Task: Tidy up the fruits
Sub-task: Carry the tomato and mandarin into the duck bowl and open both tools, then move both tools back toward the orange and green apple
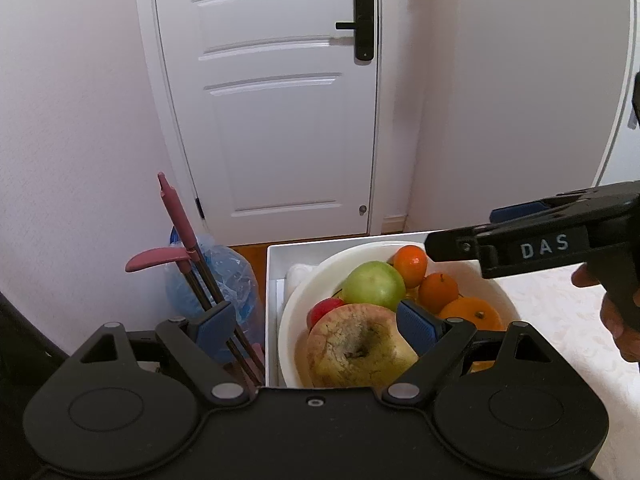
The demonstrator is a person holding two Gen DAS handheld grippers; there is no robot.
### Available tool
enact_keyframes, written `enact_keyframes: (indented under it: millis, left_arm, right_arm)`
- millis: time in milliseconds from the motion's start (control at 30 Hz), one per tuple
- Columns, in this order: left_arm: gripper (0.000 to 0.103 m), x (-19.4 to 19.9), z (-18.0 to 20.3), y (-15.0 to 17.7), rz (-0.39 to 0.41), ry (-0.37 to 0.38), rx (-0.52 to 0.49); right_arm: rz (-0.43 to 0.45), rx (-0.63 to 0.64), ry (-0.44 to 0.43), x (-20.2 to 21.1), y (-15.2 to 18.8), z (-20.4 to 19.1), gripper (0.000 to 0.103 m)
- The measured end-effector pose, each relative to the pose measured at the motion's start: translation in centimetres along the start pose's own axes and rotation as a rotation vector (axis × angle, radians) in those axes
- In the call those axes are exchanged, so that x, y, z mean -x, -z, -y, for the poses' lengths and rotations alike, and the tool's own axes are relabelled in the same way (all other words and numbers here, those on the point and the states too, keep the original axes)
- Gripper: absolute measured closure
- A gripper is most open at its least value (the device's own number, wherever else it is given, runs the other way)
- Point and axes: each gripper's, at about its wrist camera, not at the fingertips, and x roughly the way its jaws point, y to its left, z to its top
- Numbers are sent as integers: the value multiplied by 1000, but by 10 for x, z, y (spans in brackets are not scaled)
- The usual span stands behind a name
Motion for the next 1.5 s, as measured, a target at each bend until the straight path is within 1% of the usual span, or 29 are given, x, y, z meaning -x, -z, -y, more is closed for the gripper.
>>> enact_keyframes:
  millis: [233, 433, 600, 867, 1000, 1167, 1367, 1500]
  left_arm:
    - [12, 22, 9, 1, 29, 9, -3]
    - [12, 49, 17, 8, 59, 8, -9]
    - [12, 72, 29, 19, 78, 5, -14]
    - [12, 102, 59, 44, 69, 16, -36]
    - [12, 115, 82, 52, 64, 24, -51]
    - [12, 127, 124, 54, 76, 30, -64]
    - [12, 133, 187, 50, 89, 61, -79]
    - [12, 129, 230, 43, 105, 88, -92]
  right_arm:
    - [24, -30, 44, 36, 6, -3, 2]
    - [60, -38, 83, 77, 19, -4, 2]
    - [82, -60, 112, 110, 38, -2, 2]
    - [114, -102, 156, 161, 73, 14, 2]
    - [123, -132, 169, 188, 91, 34, 2]
    - [135, -139, 190, 224, 108, 68, 2]
    - [148, -129, 244, 268, 127, 124, 2]
    - [149, -119, 282, 286, 136, 164, 2]
